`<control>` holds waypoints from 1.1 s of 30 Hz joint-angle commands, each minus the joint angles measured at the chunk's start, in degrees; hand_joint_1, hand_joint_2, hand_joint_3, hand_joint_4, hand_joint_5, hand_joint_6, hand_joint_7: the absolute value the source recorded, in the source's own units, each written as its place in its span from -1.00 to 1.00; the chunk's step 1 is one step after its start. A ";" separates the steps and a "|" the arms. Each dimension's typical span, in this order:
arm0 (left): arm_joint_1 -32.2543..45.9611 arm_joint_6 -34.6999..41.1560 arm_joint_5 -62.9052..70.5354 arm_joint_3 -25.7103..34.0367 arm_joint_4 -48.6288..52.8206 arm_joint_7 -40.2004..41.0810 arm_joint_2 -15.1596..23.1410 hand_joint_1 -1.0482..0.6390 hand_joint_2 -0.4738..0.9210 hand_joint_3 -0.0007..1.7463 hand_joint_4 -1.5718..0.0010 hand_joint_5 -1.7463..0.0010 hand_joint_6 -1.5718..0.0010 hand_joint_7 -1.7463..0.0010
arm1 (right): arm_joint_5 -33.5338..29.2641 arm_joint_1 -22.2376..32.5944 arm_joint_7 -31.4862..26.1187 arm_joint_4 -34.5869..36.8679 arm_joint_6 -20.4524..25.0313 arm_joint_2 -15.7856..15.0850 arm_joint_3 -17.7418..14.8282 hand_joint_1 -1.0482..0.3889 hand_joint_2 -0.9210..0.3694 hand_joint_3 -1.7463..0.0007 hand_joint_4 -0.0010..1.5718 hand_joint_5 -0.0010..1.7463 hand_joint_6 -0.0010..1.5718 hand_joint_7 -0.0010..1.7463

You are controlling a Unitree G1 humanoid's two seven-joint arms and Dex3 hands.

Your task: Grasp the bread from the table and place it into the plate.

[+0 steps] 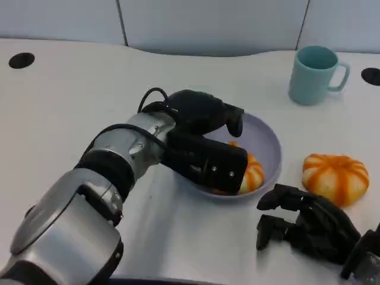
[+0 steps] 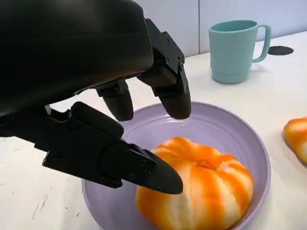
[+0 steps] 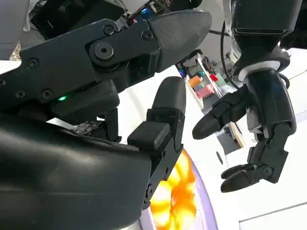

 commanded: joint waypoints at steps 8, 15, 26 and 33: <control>2.26 -6.24 -9.33 8.37 -3.15 -0.99 5.12 -0.61 1.00 -0.95 0.90 -0.48 0.64 0.06 | -0.82 0.98 -0.65 1.61 1.47 -0.61 -0.11 -0.19 -1.00 0.91 -0.17 0.59 -0.13 0.05; 9.61 -12.30 -21.11 17.98 -6.97 -5.04 7.58 -0.58 1.00 -0.92 0.93 -0.69 0.78 -0.07 | -1.33 1.21 -1.52 1.03 1.61 -1.12 0.23 -0.23 -1.00 0.92 -0.18 0.57 -0.12 0.05; 20.75 -18.68 -32.96 27.20 -14.26 -11.51 9.81 -0.55 1.00 -0.78 0.89 -0.67 0.75 0.05 | -0.29 0.76 -0.64 2.19 3.26 -0.89 -0.77 -0.18 -1.00 0.91 -0.18 0.57 -0.14 0.04; 29.73 -17.65 -45.92 33.52 -19.69 -20.91 6.87 -0.57 1.00 -0.74 0.82 -0.52 0.71 0.29 | -0.80 0.68 -1.12 2.52 2.26 -0.51 -0.72 -0.17 -1.00 0.90 -0.17 0.56 -0.10 0.01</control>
